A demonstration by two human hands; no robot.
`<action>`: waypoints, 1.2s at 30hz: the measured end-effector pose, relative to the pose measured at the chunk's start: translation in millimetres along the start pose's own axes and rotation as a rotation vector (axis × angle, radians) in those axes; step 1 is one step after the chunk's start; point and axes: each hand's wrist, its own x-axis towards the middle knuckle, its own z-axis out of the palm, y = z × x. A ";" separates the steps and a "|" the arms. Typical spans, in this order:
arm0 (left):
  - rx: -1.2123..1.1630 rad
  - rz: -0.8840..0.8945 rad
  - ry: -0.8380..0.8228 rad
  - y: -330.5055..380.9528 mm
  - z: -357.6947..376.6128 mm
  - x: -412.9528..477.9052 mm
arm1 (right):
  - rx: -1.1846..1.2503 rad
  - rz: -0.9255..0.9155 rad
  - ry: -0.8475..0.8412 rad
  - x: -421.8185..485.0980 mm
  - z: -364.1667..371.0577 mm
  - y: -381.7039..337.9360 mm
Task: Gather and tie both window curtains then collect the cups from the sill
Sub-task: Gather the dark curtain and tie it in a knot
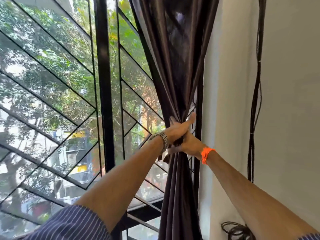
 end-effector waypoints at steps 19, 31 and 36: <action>0.533 -0.024 0.325 -87.8 -64.0 -2.8 | -0.042 0.192 0.482 -1.1 10.4 10.0; 0.108 -0.080 0.161 -112.3 -44.5 0.9 | 0.189 0.237 0.474 -2.6 10.5 18.4; 0.209 -0.003 0.310 -105.5 -32.8 3.1 | 0.596 0.300 0.464 -4.4 12.3 25.8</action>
